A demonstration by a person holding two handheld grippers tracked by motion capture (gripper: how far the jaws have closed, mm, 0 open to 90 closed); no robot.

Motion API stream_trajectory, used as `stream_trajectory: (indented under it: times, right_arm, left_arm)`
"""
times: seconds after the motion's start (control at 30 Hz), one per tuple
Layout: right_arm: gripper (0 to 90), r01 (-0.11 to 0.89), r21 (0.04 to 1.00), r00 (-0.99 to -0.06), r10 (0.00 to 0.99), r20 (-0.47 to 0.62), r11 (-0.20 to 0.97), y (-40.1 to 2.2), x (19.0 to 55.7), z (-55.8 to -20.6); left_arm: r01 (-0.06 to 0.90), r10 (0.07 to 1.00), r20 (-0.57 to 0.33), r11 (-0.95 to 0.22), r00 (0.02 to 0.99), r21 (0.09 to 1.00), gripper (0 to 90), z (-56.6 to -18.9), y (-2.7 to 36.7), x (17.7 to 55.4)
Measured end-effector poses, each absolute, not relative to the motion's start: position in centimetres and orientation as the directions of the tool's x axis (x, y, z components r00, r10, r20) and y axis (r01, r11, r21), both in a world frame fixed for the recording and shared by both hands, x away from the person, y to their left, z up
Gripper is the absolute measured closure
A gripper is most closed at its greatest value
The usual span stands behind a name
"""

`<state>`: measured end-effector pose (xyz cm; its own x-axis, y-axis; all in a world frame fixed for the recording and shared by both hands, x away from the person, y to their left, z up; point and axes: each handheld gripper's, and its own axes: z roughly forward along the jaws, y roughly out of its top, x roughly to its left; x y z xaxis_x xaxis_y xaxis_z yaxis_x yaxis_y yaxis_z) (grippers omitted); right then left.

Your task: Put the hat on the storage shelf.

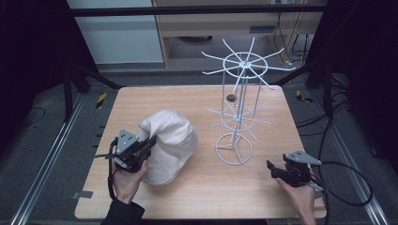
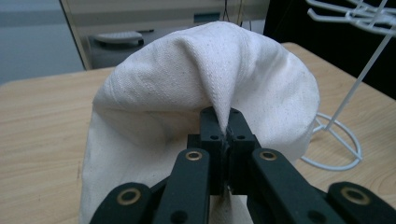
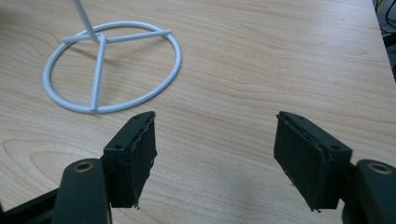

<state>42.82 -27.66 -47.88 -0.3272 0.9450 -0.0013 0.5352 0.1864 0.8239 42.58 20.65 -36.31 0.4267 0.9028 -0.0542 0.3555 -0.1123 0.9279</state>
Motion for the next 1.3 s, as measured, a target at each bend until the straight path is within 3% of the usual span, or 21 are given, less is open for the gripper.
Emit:
stream_trajectory:
  times: [1.3]
  right_arm:
    - [29.2,0.521,0.833,-0.332,0.943,-0.003,0.186,-27.6,42.8,-47.9]
  left_arm:
    - [0.054,0.863,-0.092,0.076,0.496,0.996,87.7,-30.3,24.3,38.3]
